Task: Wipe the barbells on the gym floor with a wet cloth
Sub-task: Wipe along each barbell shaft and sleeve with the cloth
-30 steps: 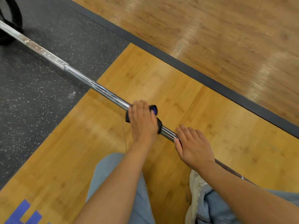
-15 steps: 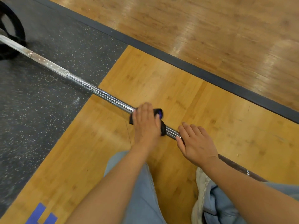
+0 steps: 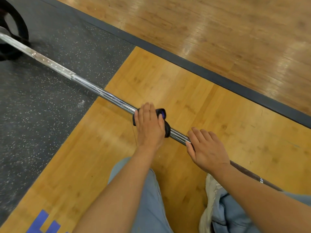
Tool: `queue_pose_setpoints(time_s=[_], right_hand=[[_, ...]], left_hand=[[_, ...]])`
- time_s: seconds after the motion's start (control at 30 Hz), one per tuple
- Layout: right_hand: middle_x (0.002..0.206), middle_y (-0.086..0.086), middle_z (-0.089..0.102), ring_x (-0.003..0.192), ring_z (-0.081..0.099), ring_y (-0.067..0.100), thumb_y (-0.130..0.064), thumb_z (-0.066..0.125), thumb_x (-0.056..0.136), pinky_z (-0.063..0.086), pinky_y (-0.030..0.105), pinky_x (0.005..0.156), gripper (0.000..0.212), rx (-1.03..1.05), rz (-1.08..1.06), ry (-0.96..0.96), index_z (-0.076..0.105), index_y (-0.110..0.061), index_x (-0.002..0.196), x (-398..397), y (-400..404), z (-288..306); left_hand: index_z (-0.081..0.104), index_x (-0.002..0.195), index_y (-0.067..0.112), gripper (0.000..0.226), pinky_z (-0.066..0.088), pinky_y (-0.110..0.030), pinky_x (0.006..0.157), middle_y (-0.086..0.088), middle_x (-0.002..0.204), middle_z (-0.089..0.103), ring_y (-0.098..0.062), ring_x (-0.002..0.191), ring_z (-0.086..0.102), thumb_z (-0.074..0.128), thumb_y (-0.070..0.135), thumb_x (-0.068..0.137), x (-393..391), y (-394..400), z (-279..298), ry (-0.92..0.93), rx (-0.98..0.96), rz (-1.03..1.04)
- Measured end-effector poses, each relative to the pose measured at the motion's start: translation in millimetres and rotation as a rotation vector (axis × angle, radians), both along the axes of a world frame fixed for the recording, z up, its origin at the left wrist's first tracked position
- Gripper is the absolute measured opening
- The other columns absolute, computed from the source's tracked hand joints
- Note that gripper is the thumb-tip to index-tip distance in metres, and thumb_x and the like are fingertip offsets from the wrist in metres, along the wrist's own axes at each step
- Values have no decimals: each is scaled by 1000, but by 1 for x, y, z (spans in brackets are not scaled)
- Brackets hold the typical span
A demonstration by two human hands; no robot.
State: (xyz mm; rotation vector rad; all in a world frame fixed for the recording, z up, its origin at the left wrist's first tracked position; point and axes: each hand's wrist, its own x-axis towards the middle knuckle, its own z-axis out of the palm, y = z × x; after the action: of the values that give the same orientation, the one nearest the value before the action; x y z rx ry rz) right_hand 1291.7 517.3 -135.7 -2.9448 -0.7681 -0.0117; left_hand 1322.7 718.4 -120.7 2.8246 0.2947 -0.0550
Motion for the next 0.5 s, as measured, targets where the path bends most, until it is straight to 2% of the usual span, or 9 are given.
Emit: queue_pose_setpoints(time_s=[0.13,0.2,0.27,0.4,0.5], right_hand=[[118,15,64,90,62,33,-40,17,108,50,45,75,58,4,-5,-12,63,-5,112,-1,0,-3],[117,15,64,89,62,33,-40,17,108,51,45,74,58,6,-2,1,63,-5,112,0,-1,-1],[117,15,65,89,62,33,-40,18,108,51,45,73,58,9,-3,2,63,-5,112,-1,-1,-1],[118,15,63,89,62,33,-40,16,108,50,45,74,58,-14,2,38,62,-5,113,0,1,2],[119,15,64,91,62,33,-41,15,108,51,45,75,59,-8,-2,39,62,-6,113,0,0,3]], left_hand=[[28,151,0,53,-4,-42,122,-15,158,27,-29,148,16,27,29,107,34,44,-2,41,73,177],[24,152,-1,54,-8,-42,121,-14,160,22,-28,149,9,30,28,107,34,37,0,30,34,225],[22,152,-1,56,-13,-40,120,-14,160,20,-29,150,6,28,31,106,18,13,0,16,-25,189],[27,151,0,69,-18,-32,117,-14,158,27,-28,149,14,9,40,98,-17,-26,1,-24,-105,-29],[35,147,-1,58,-5,-38,121,-16,153,35,-29,144,25,24,33,102,7,8,-1,-61,-22,18]])
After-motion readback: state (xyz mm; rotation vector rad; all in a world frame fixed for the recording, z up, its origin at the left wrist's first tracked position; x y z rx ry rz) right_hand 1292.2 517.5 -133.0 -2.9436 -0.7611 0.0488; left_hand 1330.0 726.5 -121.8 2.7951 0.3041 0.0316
